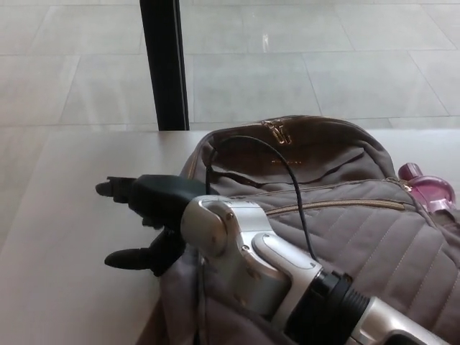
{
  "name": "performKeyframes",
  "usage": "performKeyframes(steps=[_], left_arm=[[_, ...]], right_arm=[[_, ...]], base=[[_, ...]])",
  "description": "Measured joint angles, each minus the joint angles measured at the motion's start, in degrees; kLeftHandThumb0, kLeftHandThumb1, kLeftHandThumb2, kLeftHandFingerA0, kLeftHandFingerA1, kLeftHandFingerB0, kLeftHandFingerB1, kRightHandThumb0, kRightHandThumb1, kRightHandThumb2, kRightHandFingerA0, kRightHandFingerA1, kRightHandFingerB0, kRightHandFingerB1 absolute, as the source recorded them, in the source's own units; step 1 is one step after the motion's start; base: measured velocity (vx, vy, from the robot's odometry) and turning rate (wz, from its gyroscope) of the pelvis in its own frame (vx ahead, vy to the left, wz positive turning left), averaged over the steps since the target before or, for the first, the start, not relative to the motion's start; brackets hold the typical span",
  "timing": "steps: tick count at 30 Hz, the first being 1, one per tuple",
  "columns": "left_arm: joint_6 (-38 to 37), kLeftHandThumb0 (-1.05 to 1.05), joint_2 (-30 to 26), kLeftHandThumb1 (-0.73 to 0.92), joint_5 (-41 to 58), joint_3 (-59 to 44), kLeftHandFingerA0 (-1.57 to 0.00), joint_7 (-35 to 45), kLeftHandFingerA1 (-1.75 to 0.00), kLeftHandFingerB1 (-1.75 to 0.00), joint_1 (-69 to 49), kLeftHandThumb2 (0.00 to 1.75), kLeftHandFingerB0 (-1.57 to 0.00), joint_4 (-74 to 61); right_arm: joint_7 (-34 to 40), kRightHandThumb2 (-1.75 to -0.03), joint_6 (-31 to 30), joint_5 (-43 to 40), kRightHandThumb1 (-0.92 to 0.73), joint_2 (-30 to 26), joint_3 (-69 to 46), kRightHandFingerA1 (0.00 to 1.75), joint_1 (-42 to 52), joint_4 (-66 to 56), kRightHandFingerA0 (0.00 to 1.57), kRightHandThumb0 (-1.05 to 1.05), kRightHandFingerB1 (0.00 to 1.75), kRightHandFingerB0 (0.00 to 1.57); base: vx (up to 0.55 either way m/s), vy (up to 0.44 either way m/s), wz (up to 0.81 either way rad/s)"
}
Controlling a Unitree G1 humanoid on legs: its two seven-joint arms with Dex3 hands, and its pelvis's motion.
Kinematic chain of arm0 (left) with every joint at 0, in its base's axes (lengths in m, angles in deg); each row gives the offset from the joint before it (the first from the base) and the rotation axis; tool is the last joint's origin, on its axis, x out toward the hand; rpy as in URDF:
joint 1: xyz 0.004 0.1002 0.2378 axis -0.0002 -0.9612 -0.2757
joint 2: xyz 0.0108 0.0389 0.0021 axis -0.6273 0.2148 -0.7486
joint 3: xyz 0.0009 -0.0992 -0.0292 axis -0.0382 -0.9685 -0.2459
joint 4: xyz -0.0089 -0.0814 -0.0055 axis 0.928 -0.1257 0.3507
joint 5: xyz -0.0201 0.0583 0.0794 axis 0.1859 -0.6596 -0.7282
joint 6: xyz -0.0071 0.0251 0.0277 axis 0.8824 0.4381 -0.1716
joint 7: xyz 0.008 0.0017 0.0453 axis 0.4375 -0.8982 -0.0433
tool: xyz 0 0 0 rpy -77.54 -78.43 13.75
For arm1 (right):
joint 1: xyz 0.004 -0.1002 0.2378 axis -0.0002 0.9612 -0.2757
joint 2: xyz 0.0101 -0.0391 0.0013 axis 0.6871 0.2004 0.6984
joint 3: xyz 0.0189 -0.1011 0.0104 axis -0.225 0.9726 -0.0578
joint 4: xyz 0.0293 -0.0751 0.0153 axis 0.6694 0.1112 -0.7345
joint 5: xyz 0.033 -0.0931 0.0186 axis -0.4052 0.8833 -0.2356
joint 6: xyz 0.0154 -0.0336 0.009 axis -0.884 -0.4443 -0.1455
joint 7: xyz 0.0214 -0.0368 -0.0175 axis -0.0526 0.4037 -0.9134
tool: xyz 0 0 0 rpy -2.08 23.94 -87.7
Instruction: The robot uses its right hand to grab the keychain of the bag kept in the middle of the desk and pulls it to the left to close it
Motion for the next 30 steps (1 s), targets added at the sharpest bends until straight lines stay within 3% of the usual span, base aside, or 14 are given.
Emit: performKeyframes(steps=[1, 2, 3, 10, 11, 13, 14, 15, 16, 17, 18, 19, 21, 30], left_arm=[[0.0, -1.05, 0.0, 0.92, 0.0, 0.0, -0.73, 0.0, -1.21, -1.07, 0.0, 0.98, -0.56, 0.0], [0.0, -1.02, 0.0, 0.78, 0.0, 0.0, -0.79, 0.0, -1.14, -0.98, 0.0, 1.41, -0.58, 0.0], [0.0, -1.05, 0.0, 0.92, 0.0, 0.0, -0.73, 0.0, -1.21, -1.07, 0.0, 0.98, -0.56, 0.0], [0.0, -1.05, 0.0, 0.92, 0.0, 0.2, -0.74, 0.0, -1.21, -1.07, 0.0, 0.97, -0.56, 0.1], [0.0, -1.04, 0.0, 0.79, 0.0, 0.3, -0.74, 0.0, -1.11, -0.99, 0.0, 1.4, -0.6, 0.1], [0.0, -1.05, 0.0, 0.78, 0.0, 0.4, -0.75, 0.0, -1.13, -0.99, -0.2, 1.37, -0.59, 0.1], [0.0, -1.05, 0.1, 0.92, 0.0, 0.4, -0.69, 0.1, -1.22, -1.06, -0.3, 0.97, -0.54, 0.1], [0.0, -1.05, 0.1, 0.92, 0.0, 0.4, -0.68, 0.1, -1.22, -1.06, -0.4, 0.97, -0.54, 0.1], [0.0, -1.05, 0.2, 0.79, 0.0, 0.4, -0.74, 0.1, -1.14, -0.96, -0.5, 1.39, -0.55, 0.1], [0.0, -1.05, 0.2, 0.79, 0.0, 0.5, -0.73, 0.2, -1.13, -0.97, -0.6, 1.39, -0.57, 0.1], [0.0, -1.05, 0.2, 0.79, 0.0, 0.5, -0.73, 0.2, -1.13, -0.97, -0.6, 1.39, -0.57, 0.1], [0.0, -1.05, 0.3, 0.92, 0.0, 0.5, -0.7, 0.2, -1.23, -1.06, -0.8, 0.97, -0.54, 0.1], [0.0, -1.05, 0.3, 0.92, 0.0, 0.5, -0.69, 0.2, -1.24, -1.06, -1.0, 0.98, -0.52, 0.1], [0.0, -1.05, 0.7, 0.92, 0.1, 0.4, -0.69, 0.4, -1.24, -1.06, -2.8, 0.98, -0.52, 0.0]], right_arm=[[-0.8, -0.6, -0.2, -0.3, -0.59, 0.0, -0.1, 0.0, -0.4, -0.1, 0.0, -1.05, 0.0, 0.0], [-1.5, -0.61, -0.4, -0.5, -0.6, 0.0, -0.2, 0.0, -0.7, -0.2, 0.0, -1.05, 0.0, 0.0], [-2.4, -0.62, -0.6, -0.7, -0.61, 0.1, -0.3, 0.0, -1.2, -0.3, 0.0, -1.05, 0.0, 0.0], [-8.3, -0.64, -2.3, -2.2, -0.69, -0.6, -2.3, 0.0, -5.8, -3.5, 0.0, -1.05, 0.0, 0.0], [-9.1, -0.64, -2.6, -2.5, -0.72, -1.0, -2.9, 0.0, -6.4, -4.4, 0.0, -1.05, 0.0, 0.0], [-10.8, -0.65, -3.3, -3.1, -0.73, -2.4, -4.6, 0.0, -7.5, -6.4, 0.0, -1.05, 0.0, 0.0], [-11.6, -0.66, -3.7, -3.4, -0.77, -3.2, -5.6, 0.0, -8.0, -7.6, 0.0, -1.05, 0.02, 0.0], [-12.5, -1.09, -4.1, -3.9, -0.61, -4.3, -6.8, 0.17, -8.5, -8.8, 0.0, -1.02, 0.0, 0.0], [-13.3, -1.06, -4.2, -4.5, -0.68, -5.7, -8.4, 0.26, -8.8, -9.9, 0.05, -1.01, 0.02, 0.07], [-14.2, -0.79, -4.4, -5.1, -0.66, -7.4, -10.1, 0.53, -9.0, -11.2, 0.14, -0.89, 0.18, 0.04], [-14.9, -0.79, -4.8, -5.5, -0.66, -9.2, -11.9, 0.53, -9.3, -12.4, 0.14, -0.89, 0.18, 0.04], [-15.5, -1.01, -5.1, -5.9, -0.63, -11.0, -13.4, 0.71, -9.4, -13.4, 0.4, -0.84, 0.22, 0.06], [-16.8, -0.99, -6.0, -6.9, -0.61, -15.0, -17.2, 0.65, -9.7, -15.7, 0.46, -0.83, 0.39, 0.08], [-22.4, -0.99, -9.6, -11.9, -0.61, -32.7, -34.0, 0.65, -10.1, -22.0, 0.46, -0.83, 0.39, 0.08]], base=[[0.0, 0.0, 0.0], [0.0, 0.0, 0.0], [0.0, 0.0, 0.0], [0.0, 0.0, 0.0], [0.0, 0.0, 0.0], [0.0, 0.0, 0.0], [0.0, 0.0, 0.0], [0.0, 0.0, 0.0], [0.0, 0.0, 0.0], [0.0, 0.0, 0.0], [0.0, 0.0, 0.0], [0.0, 0.0, 0.0], [0.0, 0.0, 0.0], [0.0, 0.0, 0.0]])
